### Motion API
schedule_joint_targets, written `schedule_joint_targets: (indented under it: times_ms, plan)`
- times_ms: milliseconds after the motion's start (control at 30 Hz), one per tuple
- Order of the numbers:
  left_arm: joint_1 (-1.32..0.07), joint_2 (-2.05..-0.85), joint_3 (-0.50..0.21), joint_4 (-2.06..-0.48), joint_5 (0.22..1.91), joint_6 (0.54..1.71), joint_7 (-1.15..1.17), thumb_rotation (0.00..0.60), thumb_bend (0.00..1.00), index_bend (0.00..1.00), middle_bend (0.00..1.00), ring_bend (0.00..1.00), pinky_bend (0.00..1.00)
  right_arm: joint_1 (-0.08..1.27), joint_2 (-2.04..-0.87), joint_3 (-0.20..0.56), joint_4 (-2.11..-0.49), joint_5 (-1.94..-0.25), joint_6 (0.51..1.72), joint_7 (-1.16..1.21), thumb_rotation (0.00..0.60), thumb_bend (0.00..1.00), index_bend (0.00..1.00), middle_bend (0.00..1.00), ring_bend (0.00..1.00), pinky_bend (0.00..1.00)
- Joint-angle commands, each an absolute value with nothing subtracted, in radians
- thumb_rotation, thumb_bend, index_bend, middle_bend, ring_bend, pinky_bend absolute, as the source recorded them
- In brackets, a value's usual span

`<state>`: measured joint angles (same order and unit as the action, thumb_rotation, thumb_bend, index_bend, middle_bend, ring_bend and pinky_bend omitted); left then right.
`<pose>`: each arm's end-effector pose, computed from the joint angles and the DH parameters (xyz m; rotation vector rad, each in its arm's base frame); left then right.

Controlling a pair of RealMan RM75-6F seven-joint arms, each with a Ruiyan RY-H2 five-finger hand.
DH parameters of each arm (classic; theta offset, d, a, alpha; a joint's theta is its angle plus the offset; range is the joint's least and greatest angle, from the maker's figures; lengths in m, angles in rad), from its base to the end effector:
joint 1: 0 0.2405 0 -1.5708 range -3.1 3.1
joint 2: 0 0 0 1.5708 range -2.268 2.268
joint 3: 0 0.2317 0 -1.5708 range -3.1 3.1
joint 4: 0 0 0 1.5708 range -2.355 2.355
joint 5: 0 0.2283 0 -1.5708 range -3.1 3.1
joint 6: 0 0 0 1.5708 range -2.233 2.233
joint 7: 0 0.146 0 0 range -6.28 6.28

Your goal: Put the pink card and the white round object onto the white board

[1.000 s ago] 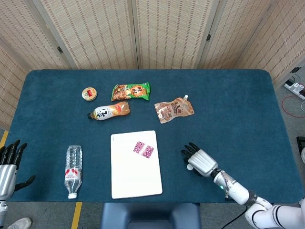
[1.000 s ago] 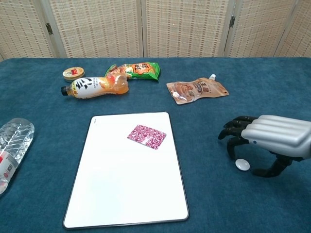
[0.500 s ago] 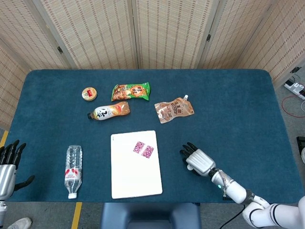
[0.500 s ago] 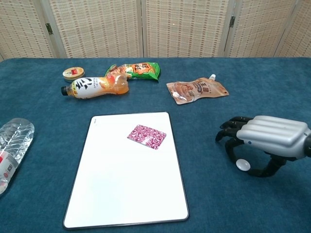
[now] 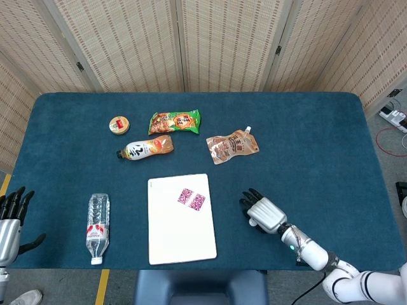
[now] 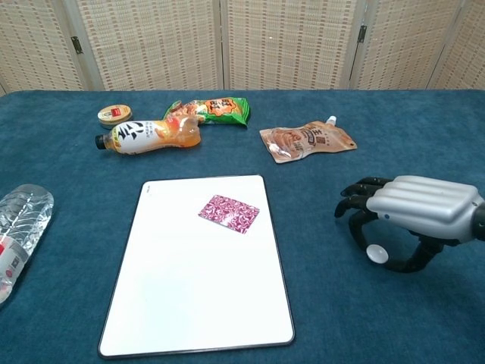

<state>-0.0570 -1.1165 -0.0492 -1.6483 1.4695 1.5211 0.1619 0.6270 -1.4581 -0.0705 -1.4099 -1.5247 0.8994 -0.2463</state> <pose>-0.2959 0.1736 0.1352 -1.3672 -0.8126 -0.7930 -0.2072 -0.2634 -0.0465 2.2553 -0.7096 0.6727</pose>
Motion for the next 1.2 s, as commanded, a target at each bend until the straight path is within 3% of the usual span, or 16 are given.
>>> schedule_joint_targets:
  times_ms: [33,367,567,967,1200]
  plan:
    - [-0.057,-1.114,-0.049,-1.649,1.468,1.520,0.161,0.600,0.21,0.07,0.00,0.06,0.00,0.647,-1.460,-0.044,-1.430,-1.514,0.886,-0.248,0.600,0.33,0.48,0.19,0.04,0.00]
    - [-0.054,-1.108,-0.048,-1.655,1.480,1.530,0.162,0.600,0.21,0.07,0.00,0.06,0.00,0.809,-1.530,0.125,-1.480,-1.350,0.735,-0.398,0.600,0.33,0.48,0.19,0.04,0.00]
    - [-0.051,-1.106,-0.047,-1.651,1.476,1.531,0.161,0.600,0.21,0.07,0.00,0.06,0.00,0.924,-1.594,0.190,-1.437,-1.201,0.644,-0.513,0.600,0.33,0.48,0.18,0.03,0.00]
    - [-0.048,-1.108,-0.049,-1.638,1.459,1.525,0.151,0.600,0.21,0.07,0.00,0.06,0.00,1.091,-1.723,0.196,-1.307,-0.978,0.601,-0.650,0.600,0.33,0.48,0.18,0.02,0.00]
    - [-0.046,-1.110,-0.046,-1.628,1.451,1.517,0.142,0.600,0.21,0.07,0.00,0.06,0.00,1.139,-1.745,0.172,-1.275,-0.905,0.605,-0.676,0.600,0.33,0.39,0.16,0.01,0.00]
